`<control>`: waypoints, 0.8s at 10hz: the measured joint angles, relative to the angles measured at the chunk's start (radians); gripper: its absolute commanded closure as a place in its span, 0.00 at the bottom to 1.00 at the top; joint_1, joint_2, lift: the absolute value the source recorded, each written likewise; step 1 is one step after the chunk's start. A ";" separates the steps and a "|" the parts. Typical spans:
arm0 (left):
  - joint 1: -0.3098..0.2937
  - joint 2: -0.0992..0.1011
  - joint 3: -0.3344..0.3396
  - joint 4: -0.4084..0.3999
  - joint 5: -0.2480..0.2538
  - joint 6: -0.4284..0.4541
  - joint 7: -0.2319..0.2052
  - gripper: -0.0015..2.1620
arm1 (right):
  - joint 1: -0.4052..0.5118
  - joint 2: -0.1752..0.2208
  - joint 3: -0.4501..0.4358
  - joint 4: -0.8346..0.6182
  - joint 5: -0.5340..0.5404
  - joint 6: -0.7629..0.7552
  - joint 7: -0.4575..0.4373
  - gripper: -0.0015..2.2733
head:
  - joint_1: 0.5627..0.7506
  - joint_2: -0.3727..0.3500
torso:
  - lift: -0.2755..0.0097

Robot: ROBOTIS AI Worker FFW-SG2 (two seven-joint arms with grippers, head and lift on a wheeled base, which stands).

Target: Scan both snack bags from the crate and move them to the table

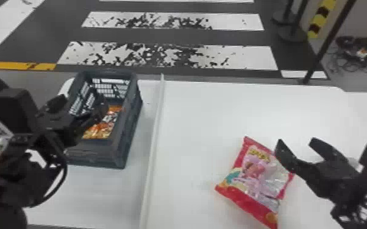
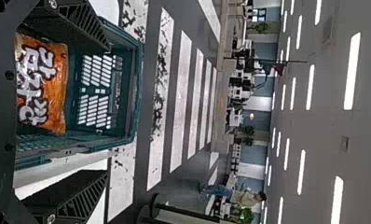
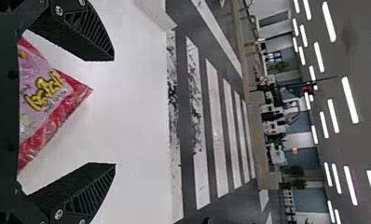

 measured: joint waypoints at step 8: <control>-0.004 -0.010 -0.020 0.042 -0.007 -0.030 -0.024 0.03 | 0.076 0.030 0.259 -0.263 0.070 0.612 -0.308 0.06 | 0.70 0.76 | 0.66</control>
